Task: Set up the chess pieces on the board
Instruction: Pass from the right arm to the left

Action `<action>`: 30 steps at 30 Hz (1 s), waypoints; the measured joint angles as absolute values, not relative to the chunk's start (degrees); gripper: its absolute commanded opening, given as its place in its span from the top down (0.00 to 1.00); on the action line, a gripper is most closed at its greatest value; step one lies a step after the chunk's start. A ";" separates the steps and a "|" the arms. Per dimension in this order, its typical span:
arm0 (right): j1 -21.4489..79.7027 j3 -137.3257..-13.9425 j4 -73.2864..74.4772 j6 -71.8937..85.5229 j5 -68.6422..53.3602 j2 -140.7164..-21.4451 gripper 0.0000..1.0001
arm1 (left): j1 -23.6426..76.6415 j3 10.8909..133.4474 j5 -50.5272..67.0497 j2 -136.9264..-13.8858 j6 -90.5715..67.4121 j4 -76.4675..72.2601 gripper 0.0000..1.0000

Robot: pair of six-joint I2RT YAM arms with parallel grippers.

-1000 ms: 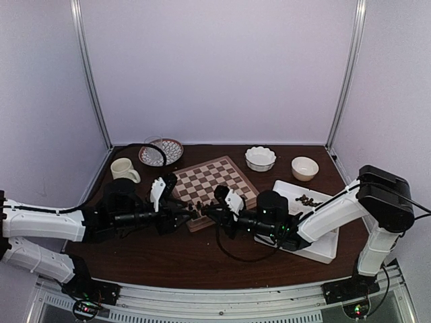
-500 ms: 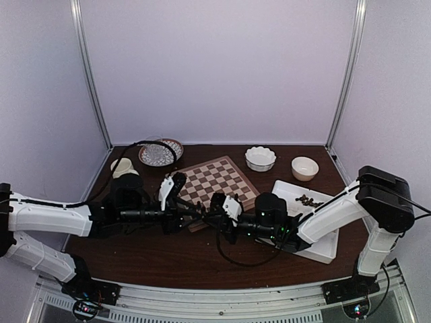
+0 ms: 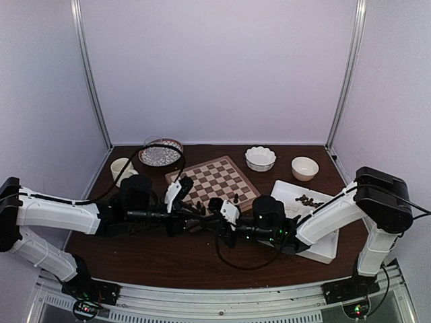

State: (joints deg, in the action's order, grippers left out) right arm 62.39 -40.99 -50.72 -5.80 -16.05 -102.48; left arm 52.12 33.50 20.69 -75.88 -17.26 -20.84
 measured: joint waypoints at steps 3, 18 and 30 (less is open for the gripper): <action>62.39 -40.99 -50.76 -5.69 -16.12 -102.48 1.00 | 52.12 33.82 20.67 -76.16 -17.26 -20.38 0.63; 62.39 -40.99 -51.13 -4.38 -16.43 -102.48 1.00 | 52.12 35.77 20.58 -78.02 -17.32 -18.52 0.81; 62.37 -40.99 -51.13 -4.25 -16.34 -102.63 0.64 | 52.18 36.29 20.53 -78.37 -17.28 -17.82 0.96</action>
